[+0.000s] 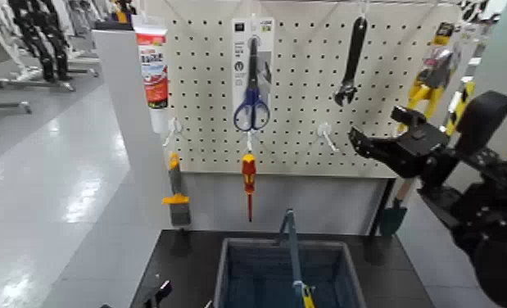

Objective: Put the black wrench into the crate.

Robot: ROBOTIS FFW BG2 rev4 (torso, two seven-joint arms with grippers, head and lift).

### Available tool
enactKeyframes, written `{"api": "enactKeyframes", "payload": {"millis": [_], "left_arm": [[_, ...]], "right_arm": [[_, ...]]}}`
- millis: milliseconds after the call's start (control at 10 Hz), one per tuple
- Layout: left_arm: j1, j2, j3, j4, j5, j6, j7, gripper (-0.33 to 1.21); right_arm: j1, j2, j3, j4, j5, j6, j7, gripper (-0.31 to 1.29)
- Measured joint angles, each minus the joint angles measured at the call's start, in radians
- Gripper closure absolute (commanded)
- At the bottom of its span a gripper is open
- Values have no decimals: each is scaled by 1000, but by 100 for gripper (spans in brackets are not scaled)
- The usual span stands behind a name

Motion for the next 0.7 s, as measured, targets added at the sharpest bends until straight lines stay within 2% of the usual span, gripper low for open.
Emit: {"api": "enactKeyframes", "payload": {"millis": [300,700], "left_arm": [[-6,7,-9,3,8,-2,0,10],[-13,7,-12,8,10,-2,-10,10]], "right_arm": [[-107,-35,27,47,-69,16,46,14],[-252,-72,82,152,-194,18,125,17]]}}
